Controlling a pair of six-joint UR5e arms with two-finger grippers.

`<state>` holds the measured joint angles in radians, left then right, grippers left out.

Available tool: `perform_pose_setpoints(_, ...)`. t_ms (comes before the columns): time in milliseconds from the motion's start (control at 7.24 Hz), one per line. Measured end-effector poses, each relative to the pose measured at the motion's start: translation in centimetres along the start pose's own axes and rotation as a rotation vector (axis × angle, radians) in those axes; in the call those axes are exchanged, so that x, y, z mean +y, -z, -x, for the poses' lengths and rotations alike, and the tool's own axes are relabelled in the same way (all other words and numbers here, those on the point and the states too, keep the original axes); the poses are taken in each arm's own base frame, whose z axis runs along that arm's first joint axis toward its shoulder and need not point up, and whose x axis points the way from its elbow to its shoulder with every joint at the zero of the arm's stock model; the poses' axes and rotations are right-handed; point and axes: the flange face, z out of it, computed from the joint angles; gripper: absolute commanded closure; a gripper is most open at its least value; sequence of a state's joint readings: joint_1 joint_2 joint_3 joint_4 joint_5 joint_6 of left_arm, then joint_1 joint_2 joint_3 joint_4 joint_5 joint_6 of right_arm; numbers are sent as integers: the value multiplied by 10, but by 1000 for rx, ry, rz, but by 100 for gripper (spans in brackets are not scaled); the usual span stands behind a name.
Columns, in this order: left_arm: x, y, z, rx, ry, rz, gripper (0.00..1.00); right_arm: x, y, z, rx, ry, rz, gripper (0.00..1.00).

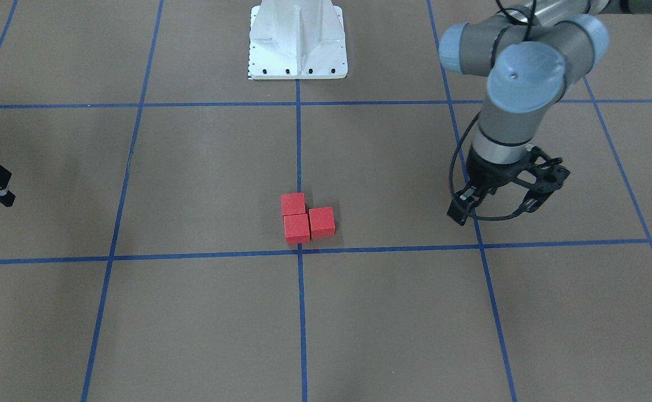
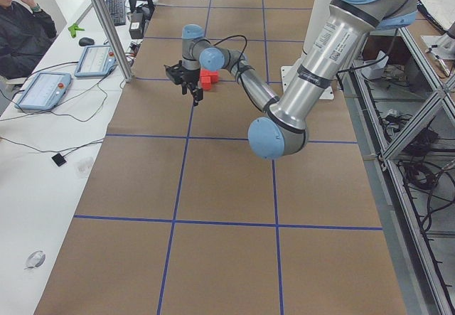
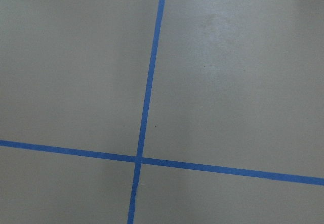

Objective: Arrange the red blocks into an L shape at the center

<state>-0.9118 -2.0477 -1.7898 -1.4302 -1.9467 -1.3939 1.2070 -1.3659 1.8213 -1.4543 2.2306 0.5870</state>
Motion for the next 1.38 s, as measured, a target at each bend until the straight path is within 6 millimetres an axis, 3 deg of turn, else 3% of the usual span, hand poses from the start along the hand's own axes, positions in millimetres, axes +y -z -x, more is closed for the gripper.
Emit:
perform_pose_setpoints(138,-28,3,56,-23,-189,-17,0,-4,-6,-17,27,-13,0,1)
perform_pose_setpoints(414,-122,21,185,-52,-560,14,0,-6,-3,-56,58,-42,-2,1)
perform_pose_setpoints(553,-162,27,236,-42,-663,42,0,-2,1,-78,64,-39,1,1)
perform_pose_setpoints(691,-185,29,276,-33,-768,58,0,6,6,-105,63,-18,11,1)
perform_pose_setpoints(829,-194,27,308,-30,-872,71,0,17,13,-135,45,-5,25,1)
perform_pose_setpoints(967,-197,23,327,-30,-941,79,0,29,18,-162,24,-17,36,1)
perform_pose_setpoints(1381,-205,23,366,-23,-934,85,0,68,27,-224,14,-48,51,1)
